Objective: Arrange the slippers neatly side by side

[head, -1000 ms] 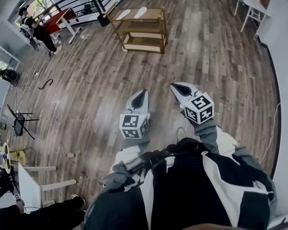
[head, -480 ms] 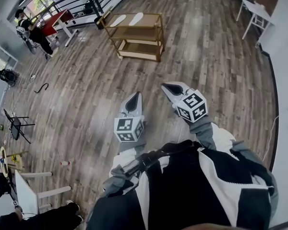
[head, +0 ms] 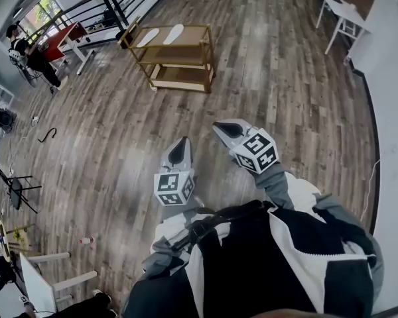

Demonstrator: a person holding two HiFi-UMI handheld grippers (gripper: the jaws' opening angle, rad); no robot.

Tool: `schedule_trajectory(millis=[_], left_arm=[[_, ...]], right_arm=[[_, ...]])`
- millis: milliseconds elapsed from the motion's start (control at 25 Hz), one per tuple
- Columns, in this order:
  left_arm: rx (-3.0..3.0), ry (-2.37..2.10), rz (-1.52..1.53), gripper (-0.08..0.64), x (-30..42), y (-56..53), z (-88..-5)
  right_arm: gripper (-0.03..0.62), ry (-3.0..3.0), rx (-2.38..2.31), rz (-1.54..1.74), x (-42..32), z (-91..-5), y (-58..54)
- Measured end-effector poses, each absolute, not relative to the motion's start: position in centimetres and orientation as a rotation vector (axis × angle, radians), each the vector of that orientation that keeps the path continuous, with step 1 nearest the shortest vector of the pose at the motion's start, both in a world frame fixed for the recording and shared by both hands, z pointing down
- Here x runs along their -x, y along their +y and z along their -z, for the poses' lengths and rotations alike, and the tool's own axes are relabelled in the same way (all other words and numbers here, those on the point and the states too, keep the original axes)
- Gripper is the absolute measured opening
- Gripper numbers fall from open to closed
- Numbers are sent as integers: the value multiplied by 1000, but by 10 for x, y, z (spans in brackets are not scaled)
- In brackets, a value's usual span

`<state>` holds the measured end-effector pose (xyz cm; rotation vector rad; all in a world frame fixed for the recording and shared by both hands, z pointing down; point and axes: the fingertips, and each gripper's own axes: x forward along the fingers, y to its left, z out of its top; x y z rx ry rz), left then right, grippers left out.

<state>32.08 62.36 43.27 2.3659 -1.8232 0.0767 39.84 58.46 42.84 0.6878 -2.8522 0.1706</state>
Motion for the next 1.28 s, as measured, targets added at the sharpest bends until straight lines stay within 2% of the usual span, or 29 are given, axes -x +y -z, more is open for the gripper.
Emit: schedule_trajectory(millis=[360, 1280], left_arm=[[-2454, -1733, -61, 8, -296, 555, -427], [-2508, -1653, -78, 8, -93, 408, -424]], right_arm=[[5, -2829, -791, -160, -377, -425, 525], [5, -2792, -903, -178, -186, -423, 382]])
